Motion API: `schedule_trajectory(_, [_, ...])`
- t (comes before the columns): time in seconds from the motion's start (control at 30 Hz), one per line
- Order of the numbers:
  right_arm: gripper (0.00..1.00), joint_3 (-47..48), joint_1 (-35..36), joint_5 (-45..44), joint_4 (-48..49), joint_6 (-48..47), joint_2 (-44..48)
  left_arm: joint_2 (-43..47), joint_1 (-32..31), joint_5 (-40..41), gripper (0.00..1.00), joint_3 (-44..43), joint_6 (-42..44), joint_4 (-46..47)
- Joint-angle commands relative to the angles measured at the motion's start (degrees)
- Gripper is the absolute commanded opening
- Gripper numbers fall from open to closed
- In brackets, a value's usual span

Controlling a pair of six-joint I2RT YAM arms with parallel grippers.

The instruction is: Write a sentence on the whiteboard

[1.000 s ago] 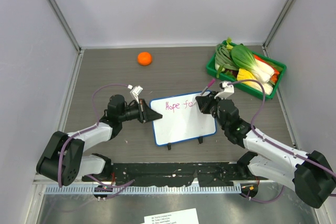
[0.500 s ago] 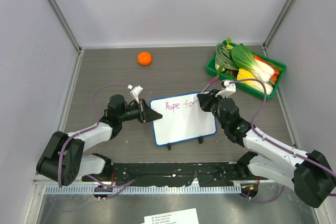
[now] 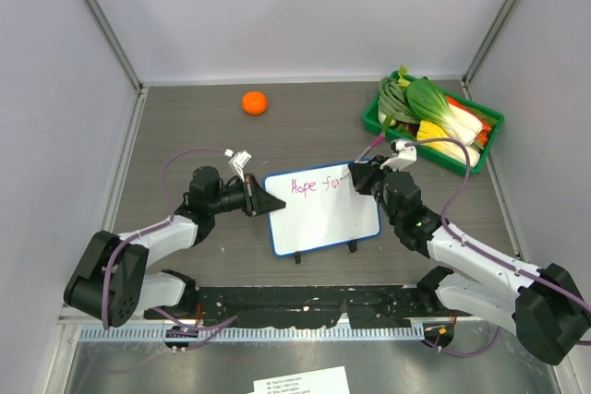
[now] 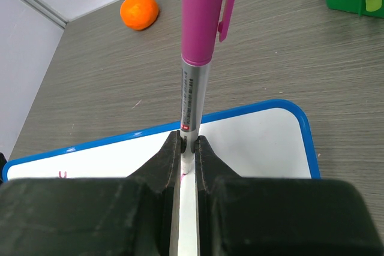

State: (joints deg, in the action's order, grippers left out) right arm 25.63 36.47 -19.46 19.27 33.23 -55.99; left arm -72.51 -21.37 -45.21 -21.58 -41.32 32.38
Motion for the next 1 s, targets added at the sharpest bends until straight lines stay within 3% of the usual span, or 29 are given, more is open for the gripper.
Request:
schedule_trajectory(0.0, [0.01, 1.18, -0.61, -2.24, 0.42, -0.1, 0.96, -1.14, 0.1, 8.3, 0.0, 0.93, 9.68, -7.68])
schedule_trajectory(0.63, [0.01, -0.93, -0.79, -0.22, -0.55, 0.96, 2.02, -1.41, 0.01, 8.38, 0.0, 0.84, 9.59, -7.6])
schedule_trajectory(0.97, [0.01, 2.32, -0.78, 0.3, -1.25, 0.34, 8.17, -1.32, 0.01, 8.38, 0.0, 0.93, 9.59, -7.68])
